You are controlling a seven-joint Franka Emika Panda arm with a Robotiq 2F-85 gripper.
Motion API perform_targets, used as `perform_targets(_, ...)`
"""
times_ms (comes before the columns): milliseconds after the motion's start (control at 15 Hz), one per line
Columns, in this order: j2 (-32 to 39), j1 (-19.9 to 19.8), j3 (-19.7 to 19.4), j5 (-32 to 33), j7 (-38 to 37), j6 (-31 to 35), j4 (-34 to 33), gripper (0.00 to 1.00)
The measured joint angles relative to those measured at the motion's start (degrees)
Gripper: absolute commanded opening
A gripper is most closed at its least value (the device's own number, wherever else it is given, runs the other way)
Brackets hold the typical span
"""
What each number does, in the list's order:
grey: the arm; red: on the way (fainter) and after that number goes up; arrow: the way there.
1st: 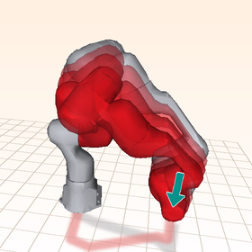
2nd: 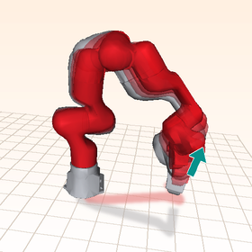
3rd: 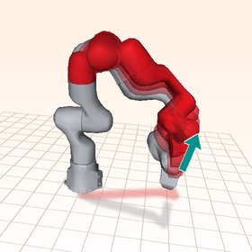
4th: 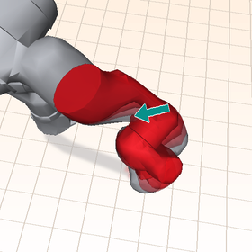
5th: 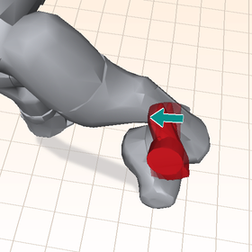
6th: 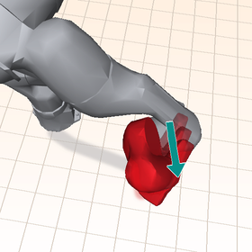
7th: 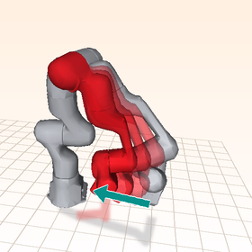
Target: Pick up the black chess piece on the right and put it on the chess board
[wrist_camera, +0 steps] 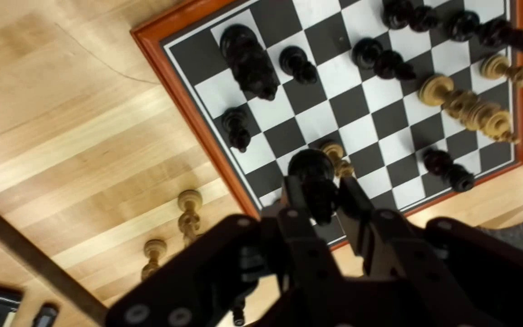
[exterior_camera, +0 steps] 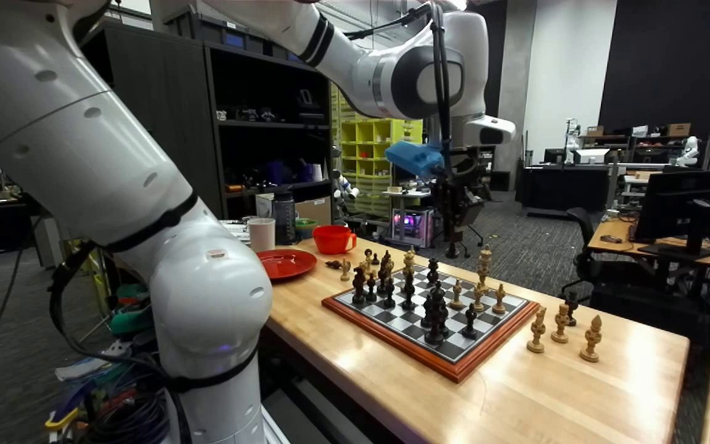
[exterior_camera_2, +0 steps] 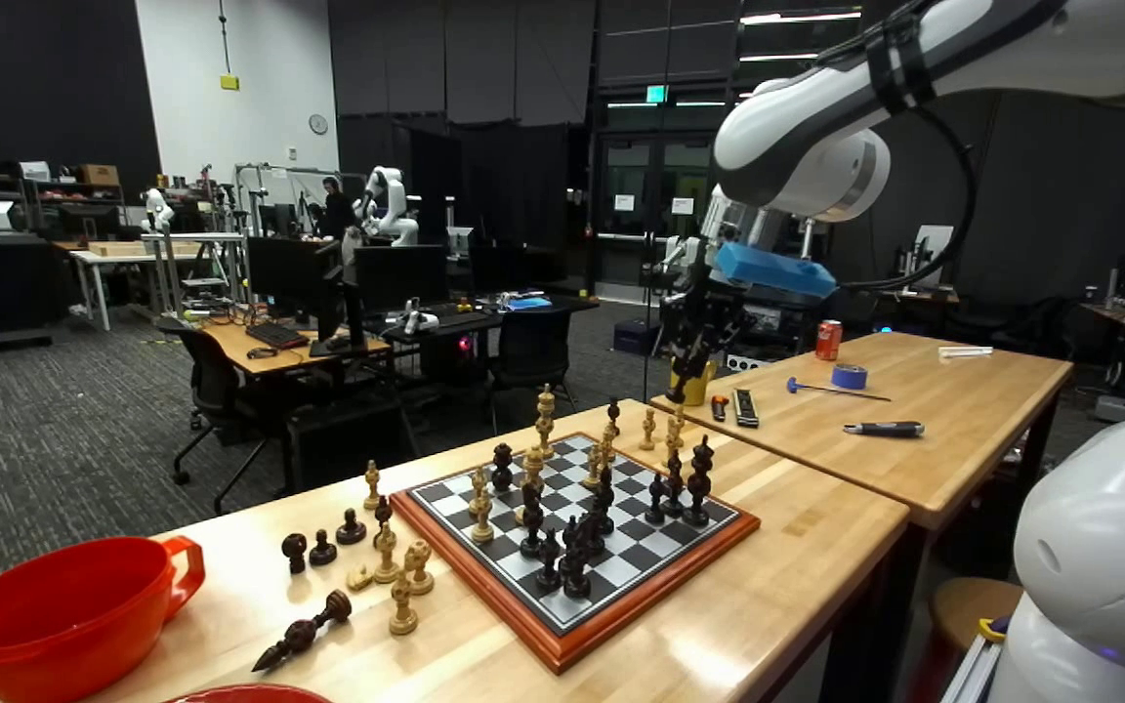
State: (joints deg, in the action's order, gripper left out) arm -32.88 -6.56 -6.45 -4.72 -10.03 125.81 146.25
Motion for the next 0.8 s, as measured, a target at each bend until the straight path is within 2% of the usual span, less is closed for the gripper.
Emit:
perform_targets(467, -1.03, 5.77, 4.34, -0.07, 3.57, -0.08, 3.26, 0.06)
perform_targets(800, 0.19, 7.05, 5.64, -0.07, 4.62, -0.17, 4.52, 0.06)
